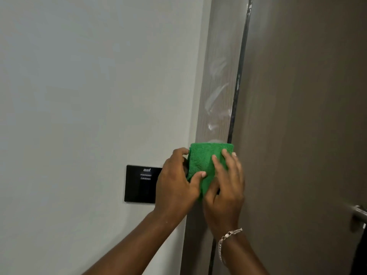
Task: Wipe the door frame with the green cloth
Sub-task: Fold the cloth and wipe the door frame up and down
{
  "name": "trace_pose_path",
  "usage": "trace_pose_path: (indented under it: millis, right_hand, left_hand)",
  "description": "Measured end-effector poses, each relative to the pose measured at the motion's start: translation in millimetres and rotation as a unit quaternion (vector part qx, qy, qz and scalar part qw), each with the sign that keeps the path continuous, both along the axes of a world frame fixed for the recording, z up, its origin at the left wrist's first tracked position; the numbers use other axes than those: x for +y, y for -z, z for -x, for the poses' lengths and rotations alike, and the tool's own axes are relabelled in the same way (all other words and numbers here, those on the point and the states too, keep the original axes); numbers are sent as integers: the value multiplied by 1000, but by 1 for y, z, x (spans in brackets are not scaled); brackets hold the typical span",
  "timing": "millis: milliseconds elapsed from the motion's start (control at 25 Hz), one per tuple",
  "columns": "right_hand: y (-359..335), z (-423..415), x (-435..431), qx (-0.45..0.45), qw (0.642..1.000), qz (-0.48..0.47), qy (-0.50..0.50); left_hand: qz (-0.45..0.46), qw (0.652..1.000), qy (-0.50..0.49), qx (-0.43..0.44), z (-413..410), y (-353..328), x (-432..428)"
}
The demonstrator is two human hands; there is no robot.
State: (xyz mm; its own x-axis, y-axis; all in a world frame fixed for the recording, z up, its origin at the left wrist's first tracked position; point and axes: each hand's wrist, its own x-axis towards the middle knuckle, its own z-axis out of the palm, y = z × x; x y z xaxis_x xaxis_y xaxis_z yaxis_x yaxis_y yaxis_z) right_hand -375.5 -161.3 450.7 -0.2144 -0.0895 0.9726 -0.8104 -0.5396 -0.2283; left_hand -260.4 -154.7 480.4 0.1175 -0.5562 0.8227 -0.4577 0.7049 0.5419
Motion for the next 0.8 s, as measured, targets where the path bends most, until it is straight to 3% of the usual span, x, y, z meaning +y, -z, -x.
trace_pose_path:
  millis: [80,160,240,320,400,480,640,800]
  right_hand:
    - [3,-16,-1,3,998,-52,19]
    - [-3,-30,-5,5,994,-91,65]
    - [-12,-36,-13,4,988,-96,122]
    - [-6,-32,-23,30,985,-64,154]
    - [10,-23,-26,72,984,-29,160]
    - [12,-19,-29,58,987,-8,147]
    - [-35,-47,-37,-85,984,-27,155]
    - [-8,-34,-34,23,985,8,170]
  left_hand:
    - [50,999,9,-6,-14,-12,0]
    - [166,985,-31,-29,-35,-30,-10]
    - [236,959,-108,-114,-58,-56,-30]
    - [205,933,-194,-221,-75,-82,-51]
    - [170,902,-285,-275,-81,-94,-64]
    - [166,882,-335,-287,-81,-96,-68]
    - [177,870,-357,-291,-76,-104,-73]
    - [187,870,-362,-279,-72,-128,-75]
